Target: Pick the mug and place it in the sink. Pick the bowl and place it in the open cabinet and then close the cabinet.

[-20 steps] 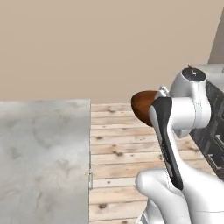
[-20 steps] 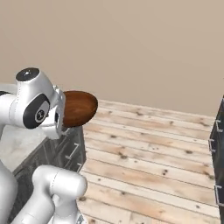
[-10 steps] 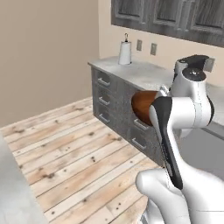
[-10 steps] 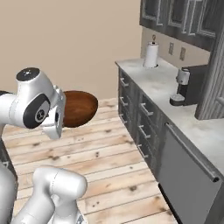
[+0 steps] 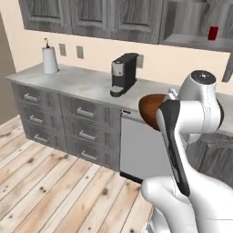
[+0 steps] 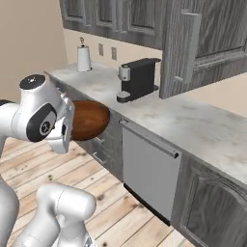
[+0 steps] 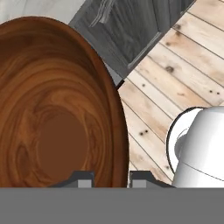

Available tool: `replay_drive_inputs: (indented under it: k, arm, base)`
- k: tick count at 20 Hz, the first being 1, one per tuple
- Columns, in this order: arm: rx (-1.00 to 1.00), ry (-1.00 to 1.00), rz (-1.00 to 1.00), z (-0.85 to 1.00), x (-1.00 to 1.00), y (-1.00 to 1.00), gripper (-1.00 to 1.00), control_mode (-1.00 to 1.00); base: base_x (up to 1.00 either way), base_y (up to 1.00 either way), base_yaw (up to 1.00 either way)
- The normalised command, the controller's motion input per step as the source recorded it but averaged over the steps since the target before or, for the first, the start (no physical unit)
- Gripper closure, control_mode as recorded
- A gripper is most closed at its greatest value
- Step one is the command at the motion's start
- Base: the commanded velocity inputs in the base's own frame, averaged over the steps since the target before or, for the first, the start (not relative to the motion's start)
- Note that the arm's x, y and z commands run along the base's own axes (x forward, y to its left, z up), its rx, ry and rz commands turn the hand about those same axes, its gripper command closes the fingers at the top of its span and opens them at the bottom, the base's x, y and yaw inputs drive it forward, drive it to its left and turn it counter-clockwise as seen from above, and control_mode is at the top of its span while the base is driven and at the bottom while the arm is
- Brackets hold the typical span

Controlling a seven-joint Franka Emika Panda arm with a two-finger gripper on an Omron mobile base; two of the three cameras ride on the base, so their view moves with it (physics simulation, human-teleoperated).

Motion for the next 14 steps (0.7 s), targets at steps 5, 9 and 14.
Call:
replay_drive_inputs:
  k: [5, 9, 14]
  arm:
    - [0.0, 0.0, 0.0, 0.0, 0.0, 0.0, 1.0, 1.0]
    - [0.0, 0.0, 0.0, 0.0, 0.0, 0.0, 1.0, 1.0]
    - [0.0, 0.0, 0.0, 0.0, 0.0, 0.0, 1.0, 1.0]
  base:
    - [-0.01, 0.34, -0.37]
    - [0.11, 1.0, -0.12]
    - [0.64, 0.96, -0.22]
